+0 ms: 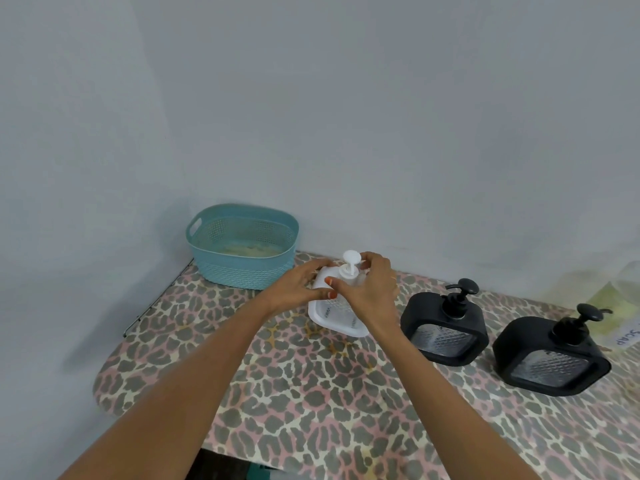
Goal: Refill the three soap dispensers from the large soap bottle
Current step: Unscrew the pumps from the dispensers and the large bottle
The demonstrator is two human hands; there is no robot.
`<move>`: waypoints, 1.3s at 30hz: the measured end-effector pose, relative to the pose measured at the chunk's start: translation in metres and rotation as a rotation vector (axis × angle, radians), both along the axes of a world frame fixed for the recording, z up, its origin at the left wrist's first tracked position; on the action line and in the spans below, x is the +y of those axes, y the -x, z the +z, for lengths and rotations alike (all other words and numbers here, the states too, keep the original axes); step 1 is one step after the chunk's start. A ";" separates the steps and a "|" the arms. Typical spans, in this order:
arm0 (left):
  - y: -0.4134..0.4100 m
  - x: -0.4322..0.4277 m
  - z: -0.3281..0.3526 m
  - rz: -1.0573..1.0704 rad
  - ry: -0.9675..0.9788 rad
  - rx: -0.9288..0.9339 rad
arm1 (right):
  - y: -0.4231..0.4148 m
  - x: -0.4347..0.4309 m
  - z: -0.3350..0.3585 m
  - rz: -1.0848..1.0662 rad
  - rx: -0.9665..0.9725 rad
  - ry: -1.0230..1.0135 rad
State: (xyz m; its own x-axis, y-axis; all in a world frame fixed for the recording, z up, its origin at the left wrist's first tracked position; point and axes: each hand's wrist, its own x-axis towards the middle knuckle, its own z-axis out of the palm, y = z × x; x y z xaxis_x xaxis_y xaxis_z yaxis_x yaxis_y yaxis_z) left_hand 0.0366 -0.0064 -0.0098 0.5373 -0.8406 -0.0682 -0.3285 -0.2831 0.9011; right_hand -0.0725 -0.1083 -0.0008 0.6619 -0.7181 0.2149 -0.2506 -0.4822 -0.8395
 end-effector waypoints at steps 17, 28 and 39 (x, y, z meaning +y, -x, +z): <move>-0.002 -0.001 -0.002 -0.015 0.002 -0.031 | 0.000 0.006 -0.002 -0.108 -0.019 0.008; -0.002 0.000 -0.005 0.006 0.019 -0.024 | 0.006 0.012 0.003 -0.027 -0.071 -0.031; 0.003 0.000 -0.005 0.048 0.059 0.008 | 0.006 0.010 0.016 -0.025 -0.164 0.009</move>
